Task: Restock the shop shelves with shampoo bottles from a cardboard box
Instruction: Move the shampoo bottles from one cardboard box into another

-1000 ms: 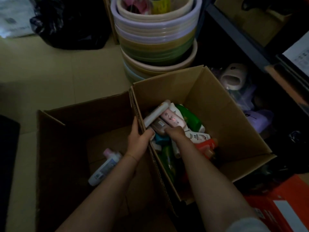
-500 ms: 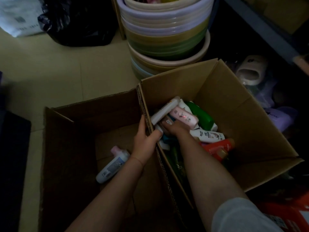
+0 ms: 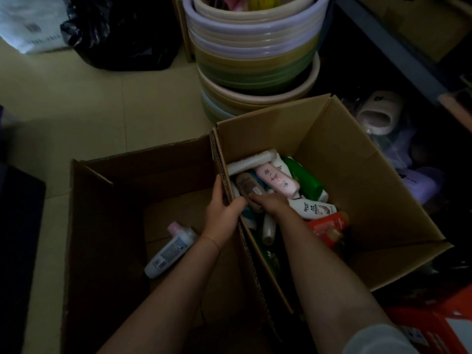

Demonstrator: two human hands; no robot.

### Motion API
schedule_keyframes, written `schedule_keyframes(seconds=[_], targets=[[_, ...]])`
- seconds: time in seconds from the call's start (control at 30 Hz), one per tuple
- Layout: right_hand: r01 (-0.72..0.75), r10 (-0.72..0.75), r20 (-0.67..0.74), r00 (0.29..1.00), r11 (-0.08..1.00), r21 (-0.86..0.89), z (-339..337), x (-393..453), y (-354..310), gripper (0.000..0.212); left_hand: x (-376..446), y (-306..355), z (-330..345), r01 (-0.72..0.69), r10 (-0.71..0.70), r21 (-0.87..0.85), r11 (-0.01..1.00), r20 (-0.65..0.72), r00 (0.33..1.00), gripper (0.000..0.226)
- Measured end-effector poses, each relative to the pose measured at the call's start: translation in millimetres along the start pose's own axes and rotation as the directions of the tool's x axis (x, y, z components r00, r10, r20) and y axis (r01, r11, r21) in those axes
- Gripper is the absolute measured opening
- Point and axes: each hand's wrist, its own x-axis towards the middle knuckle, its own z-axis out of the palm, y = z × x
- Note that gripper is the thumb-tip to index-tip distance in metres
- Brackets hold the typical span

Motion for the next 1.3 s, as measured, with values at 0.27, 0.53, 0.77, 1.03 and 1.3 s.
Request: schedule_keyframes(seconds=[0.27,0.53,0.77,1.03,1.3], targets=[[0.001,-0.005,0.061,0.998,0.999,0.054,-10,-9,-1,0.094,-1,4,-2,0.046,-0.046,0.01,0.999,0.014,0.999,0.088],[0.033,-0.035,0.014,0.999,0.994,0.1,0,-20,2,0.099,-3,4,-1,0.073,-0.072,-0.006,0.997,0.044,0.996,0.089],[0.101,-0.101,-0.01,0.995,0.978,0.181,-4,-20,3,0.086,-2,2,-2,0.079,-0.078,-0.002,0.997,0.036,0.996,0.089],[0.067,-0.124,0.045,0.991,0.769,0.636,-23,-39,-9,0.047,2,2,-1,0.046,-0.046,0.003,0.999,0.052,0.998,0.083],[0.273,-0.303,-0.12,0.945,0.532,0.802,-93,-128,-59,0.051,2,8,-10,0.1,-0.104,0.037,0.994,0.128,0.986,0.093]])
